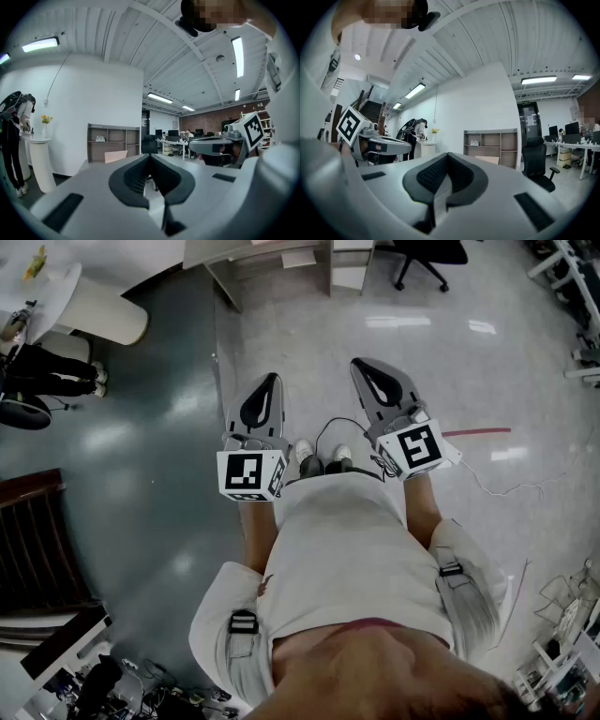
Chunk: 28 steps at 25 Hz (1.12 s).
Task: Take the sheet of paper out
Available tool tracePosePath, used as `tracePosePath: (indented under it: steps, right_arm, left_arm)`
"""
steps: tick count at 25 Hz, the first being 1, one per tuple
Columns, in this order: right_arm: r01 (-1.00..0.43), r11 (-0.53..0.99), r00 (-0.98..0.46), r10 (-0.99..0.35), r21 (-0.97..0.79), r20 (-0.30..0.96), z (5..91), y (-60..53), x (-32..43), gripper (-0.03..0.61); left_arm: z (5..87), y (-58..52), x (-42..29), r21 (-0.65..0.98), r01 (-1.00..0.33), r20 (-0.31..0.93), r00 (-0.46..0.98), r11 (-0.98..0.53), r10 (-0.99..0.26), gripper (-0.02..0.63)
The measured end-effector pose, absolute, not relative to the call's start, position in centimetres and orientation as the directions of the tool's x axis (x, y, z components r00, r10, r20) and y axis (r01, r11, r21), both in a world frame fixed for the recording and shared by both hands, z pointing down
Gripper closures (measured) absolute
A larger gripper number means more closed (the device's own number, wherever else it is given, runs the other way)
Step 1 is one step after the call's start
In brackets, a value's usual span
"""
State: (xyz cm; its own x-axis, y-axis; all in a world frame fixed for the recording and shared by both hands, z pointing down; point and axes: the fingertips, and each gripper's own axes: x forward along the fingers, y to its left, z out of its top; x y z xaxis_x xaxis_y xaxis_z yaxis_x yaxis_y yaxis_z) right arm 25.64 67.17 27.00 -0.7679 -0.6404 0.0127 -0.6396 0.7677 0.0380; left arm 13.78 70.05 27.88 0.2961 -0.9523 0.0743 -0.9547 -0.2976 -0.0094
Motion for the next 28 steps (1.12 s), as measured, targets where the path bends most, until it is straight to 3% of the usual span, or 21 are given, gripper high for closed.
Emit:
tracePosePath:
  steps: [14, 28]
  right_arm:
    - [-0.669, 0.743, -0.743, -0.669, -0.007, 0.017, 28.7, 65.2, 29.9, 0.56]
    - [-0.681, 0.732, -0.732, -0.681, 0.01, 0.028, 28.8, 60.4, 26.6, 0.56]
  left_arm:
    - [28.4, 68.9, 17.6, -0.044, -0.956, 0.077, 0.287, -0.291, -0.955, 0.591]
    - [28.8, 64.0, 14.0, -0.038, -0.954, 0.077, 0.293, -0.297, -0.953, 0.591]
